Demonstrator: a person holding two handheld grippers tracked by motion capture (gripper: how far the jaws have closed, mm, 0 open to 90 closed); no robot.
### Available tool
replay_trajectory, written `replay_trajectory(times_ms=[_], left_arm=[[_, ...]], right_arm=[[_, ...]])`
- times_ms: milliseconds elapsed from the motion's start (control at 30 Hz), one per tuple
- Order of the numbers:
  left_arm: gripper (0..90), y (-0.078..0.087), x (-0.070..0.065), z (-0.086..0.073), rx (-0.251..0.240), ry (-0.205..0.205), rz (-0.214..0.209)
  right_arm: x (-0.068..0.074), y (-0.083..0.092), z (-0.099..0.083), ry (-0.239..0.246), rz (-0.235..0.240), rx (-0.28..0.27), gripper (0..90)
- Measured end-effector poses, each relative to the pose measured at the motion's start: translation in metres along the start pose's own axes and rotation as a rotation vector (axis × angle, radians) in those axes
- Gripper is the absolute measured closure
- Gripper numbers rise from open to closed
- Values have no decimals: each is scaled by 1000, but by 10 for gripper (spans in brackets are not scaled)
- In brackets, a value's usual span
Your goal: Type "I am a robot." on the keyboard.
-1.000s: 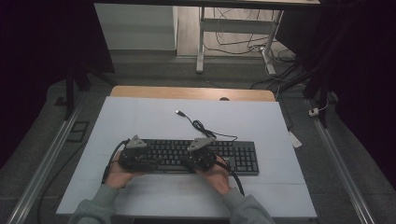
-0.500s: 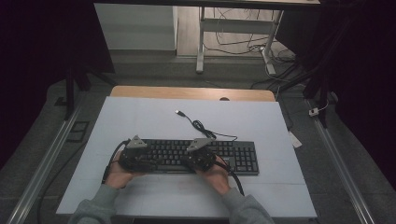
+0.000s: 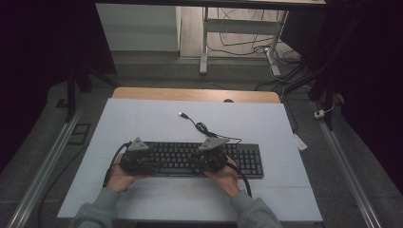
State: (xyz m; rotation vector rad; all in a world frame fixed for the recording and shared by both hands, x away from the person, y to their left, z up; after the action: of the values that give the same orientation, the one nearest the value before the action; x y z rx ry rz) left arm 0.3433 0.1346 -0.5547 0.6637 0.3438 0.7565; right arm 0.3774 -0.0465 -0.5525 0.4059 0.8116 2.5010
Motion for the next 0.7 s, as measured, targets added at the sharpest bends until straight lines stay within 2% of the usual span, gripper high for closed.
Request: replay_trajectory(times_ms=[300,500,700], left_arm=[[257,0,0,0,3,0,0],[255,0,1,0,2,0,0],[249,2,2,0,-3,15,-6]], right_arm=[[-11,22,-7,-18,-13,-34,567],[-29,50,-20,-51,-56,-59,535],[-43,69,-31,-73,-88,-72,485]])
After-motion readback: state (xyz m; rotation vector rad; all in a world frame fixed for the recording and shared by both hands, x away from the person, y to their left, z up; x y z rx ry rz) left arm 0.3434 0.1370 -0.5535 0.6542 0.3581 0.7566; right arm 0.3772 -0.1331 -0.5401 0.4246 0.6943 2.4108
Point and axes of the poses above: each handheld gripper's, and its own axes: y roughly backward along the jaws, z roughly out of its top, x roughly to its left, the point moved 8 cm from there along -y, roughly forward along the jaws, and after that the axes turned 7 degrees about -y, right-handed, at the moved point
